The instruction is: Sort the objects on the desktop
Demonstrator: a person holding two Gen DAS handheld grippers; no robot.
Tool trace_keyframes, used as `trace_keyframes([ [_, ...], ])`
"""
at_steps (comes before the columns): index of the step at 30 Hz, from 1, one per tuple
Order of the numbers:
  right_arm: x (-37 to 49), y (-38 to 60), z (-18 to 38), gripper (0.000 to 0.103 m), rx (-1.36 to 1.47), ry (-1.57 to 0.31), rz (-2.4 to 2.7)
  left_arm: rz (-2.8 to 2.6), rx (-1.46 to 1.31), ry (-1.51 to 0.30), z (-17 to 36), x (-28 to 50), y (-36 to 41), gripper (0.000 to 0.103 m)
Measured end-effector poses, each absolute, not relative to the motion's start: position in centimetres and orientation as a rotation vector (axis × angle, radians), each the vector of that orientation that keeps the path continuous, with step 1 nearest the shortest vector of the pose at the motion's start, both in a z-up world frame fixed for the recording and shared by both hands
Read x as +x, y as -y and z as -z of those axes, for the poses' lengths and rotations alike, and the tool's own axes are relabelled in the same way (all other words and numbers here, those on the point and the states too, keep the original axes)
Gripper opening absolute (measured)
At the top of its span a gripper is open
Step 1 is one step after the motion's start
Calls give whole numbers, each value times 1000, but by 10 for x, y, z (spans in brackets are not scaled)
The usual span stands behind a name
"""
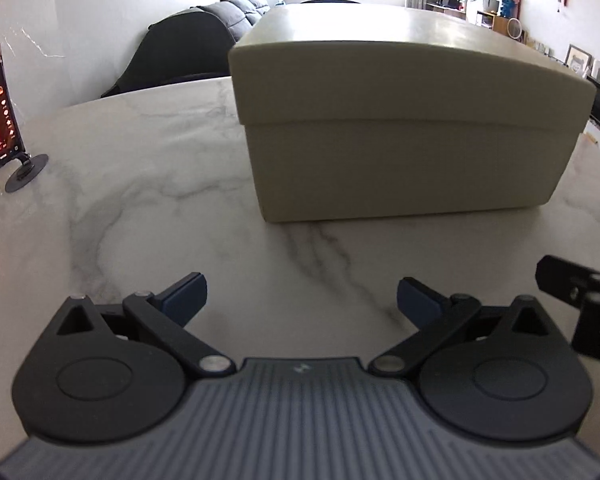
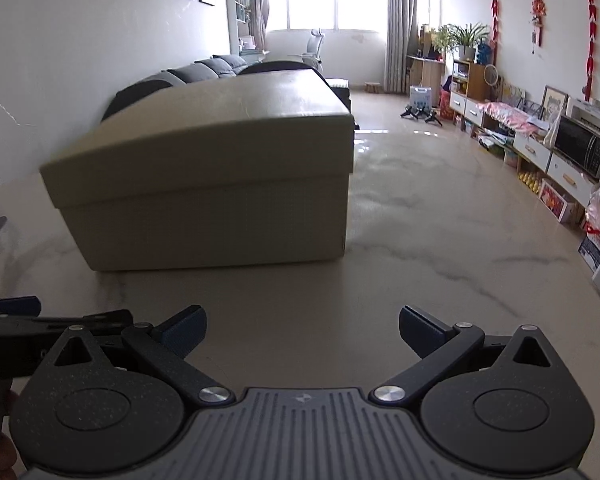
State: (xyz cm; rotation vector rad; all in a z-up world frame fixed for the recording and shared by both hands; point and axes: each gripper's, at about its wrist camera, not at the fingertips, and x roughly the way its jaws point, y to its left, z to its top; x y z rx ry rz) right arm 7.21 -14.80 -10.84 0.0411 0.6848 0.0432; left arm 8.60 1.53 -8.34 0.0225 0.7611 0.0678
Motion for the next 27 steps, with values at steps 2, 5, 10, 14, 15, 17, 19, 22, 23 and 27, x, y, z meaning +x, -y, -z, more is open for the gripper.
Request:
trace_keyframes([
  [2, 77, 152, 113, 103, 43, -692, -24, -69, 15, -761, 84, 86, -16, 103],
  [5, 82, 155, 117, 103, 39, -700, -1, -73, 7, -751, 86, 86, -17, 103],
  [10, 91, 154, 127, 103, 43, -727, 0, -67, -13, -725, 89, 84, -18, 103],
  [14, 95, 148, 132, 103, 14, -726, 11, -65, -14, -704, 91, 80, -16, 103],
  [15, 96, 147, 133, 103, 13, -724, 12, -65, -14, -699, 92, 80, -15, 103],
  [17, 97, 146, 134, 103, 13, -720, 14, -64, -15, -692, 93, 78, -15, 103],
  [19, 98, 145, 136, 103, 10, -715, 15, -62, -17, -689, 94, 78, -14, 103],
  [22, 98, 143, 137, 103, 9, -710, 16, -59, -19, -689, 94, 77, -14, 103],
  [23, 98, 143, 137, 103, 9, -708, 16, -58, -20, -689, 95, 78, -15, 103],
  [27, 99, 142, 137, 103, 6, -704, 15, -52, -21, -690, 97, 80, -16, 103],
])
